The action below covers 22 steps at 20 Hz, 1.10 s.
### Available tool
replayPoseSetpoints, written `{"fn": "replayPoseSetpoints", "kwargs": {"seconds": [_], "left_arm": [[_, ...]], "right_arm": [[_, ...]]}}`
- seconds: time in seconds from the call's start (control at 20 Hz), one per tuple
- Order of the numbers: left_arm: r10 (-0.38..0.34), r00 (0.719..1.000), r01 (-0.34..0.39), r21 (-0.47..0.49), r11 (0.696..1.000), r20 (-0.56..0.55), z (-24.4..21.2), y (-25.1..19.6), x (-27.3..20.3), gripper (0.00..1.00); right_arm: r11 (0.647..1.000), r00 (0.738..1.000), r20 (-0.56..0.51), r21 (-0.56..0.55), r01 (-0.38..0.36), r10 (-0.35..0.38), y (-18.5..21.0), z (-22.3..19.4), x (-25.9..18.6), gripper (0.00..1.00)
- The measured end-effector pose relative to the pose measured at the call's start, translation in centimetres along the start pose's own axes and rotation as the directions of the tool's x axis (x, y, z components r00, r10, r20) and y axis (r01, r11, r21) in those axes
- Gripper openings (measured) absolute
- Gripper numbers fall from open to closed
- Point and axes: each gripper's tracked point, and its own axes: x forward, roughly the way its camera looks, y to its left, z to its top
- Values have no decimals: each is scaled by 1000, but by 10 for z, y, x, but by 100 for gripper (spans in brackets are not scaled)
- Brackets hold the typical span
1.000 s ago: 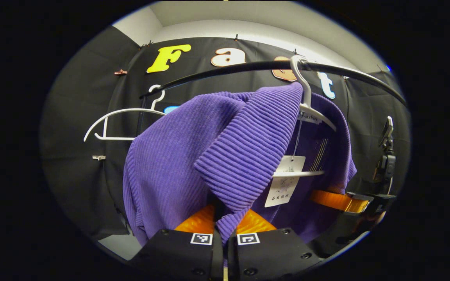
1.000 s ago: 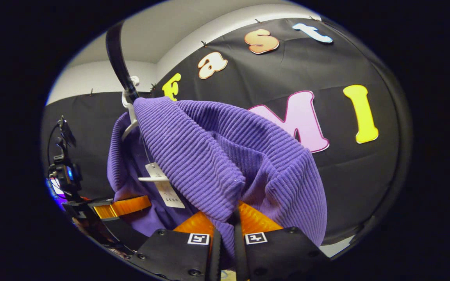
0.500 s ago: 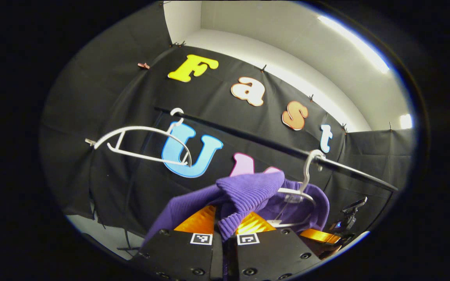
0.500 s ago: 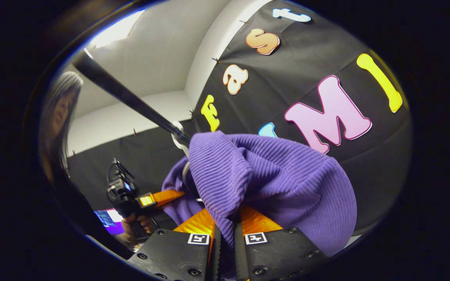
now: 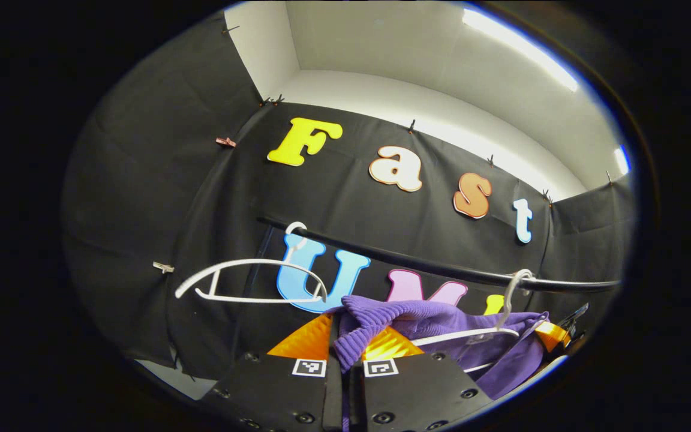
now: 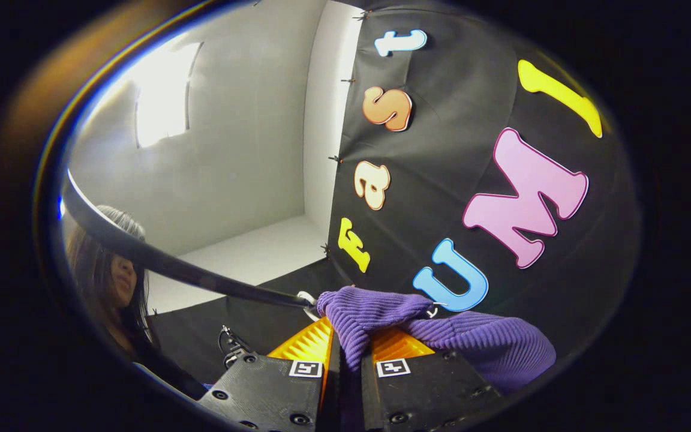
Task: Grasp the clothes on the hanger with both hands and then place them into the laundry hamper below.
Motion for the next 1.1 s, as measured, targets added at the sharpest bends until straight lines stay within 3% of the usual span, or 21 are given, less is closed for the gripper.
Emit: {"fn": "replayPoseSetpoints", "kwargs": {"seconds": [0.25,0.4,0.5,0.7,0.9,1.1], "left_arm": [[82,995,-82,-3,997,-63,-29,46,22,8],[116,984,-127,-71,989,-134,-69,64,22,10],[128,974,-143,-67,987,-186,-101,61,21,8],[67,954,-87,-57,995,-291,-165,27,14,8],[-10,924,-27,-91,995,-382,-211,-14,2,8],[-86,893,33,-125,992,-441,-242,-57,-10,8]], "right_arm": [[997,1000,12,74,-13,12,-7,0,19,18],[997,1000,0,80,-5,5,-7,-5,22,18],[996,1000,3,85,-8,8,-8,0,22,18],[996,997,68,86,16,-22,-19,26,12,18],[992,985,121,56,115,-121,-49,51,-13,18],[972,956,179,-1,237,-233,-78,72,-39,18]]}}
